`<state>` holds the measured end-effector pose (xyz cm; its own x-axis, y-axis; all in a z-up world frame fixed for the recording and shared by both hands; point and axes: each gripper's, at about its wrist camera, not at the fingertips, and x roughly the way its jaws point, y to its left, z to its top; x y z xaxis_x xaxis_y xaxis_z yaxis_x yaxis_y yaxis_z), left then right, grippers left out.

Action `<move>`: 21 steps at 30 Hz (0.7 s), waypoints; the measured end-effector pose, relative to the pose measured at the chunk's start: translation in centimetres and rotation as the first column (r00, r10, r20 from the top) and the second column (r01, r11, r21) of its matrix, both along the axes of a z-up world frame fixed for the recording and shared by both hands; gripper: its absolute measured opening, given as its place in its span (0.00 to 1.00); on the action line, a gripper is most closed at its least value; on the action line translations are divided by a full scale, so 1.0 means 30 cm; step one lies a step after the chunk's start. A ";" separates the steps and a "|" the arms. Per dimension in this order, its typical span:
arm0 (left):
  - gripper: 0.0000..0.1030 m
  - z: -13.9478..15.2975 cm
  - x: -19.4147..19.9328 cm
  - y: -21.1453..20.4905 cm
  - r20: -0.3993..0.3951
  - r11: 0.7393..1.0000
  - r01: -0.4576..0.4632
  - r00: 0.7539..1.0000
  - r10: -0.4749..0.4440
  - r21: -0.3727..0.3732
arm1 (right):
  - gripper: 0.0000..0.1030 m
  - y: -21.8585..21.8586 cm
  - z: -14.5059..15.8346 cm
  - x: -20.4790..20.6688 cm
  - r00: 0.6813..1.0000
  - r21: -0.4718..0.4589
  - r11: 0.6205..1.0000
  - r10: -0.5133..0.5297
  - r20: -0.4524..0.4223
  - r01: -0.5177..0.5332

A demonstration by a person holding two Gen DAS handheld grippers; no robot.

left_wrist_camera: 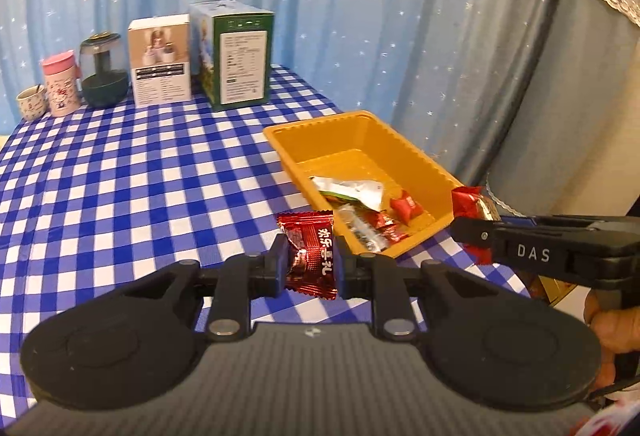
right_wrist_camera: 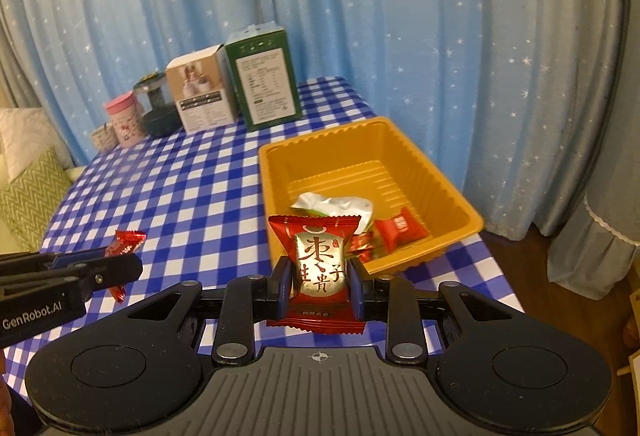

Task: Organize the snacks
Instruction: 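Carry both held red candies over to the orange tray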

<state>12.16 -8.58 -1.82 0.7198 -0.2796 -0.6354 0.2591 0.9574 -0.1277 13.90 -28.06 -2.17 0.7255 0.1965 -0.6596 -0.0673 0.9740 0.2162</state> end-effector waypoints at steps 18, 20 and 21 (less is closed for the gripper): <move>0.20 -0.016 0.072 -0.190 -0.017 0.995 0.099 0.995 -0.099 0.011 | 0.29 -0.174 0.005 0.001 0.995 0.022 0.994 -0.103 0.017 0.102; 0.20 -0.020 0.083 -0.206 -0.019 0.994 0.109 0.994 -0.109 0.010 | 0.29 -0.188 0.003 0.006 0.994 0.022 0.994 -0.110 0.015 0.110; 0.20 -0.022 0.088 -0.213 -0.019 0.993 0.114 0.993 -0.114 0.011 | 0.29 -0.194 0.001 0.009 0.993 0.023 0.993 -0.113 0.014 0.113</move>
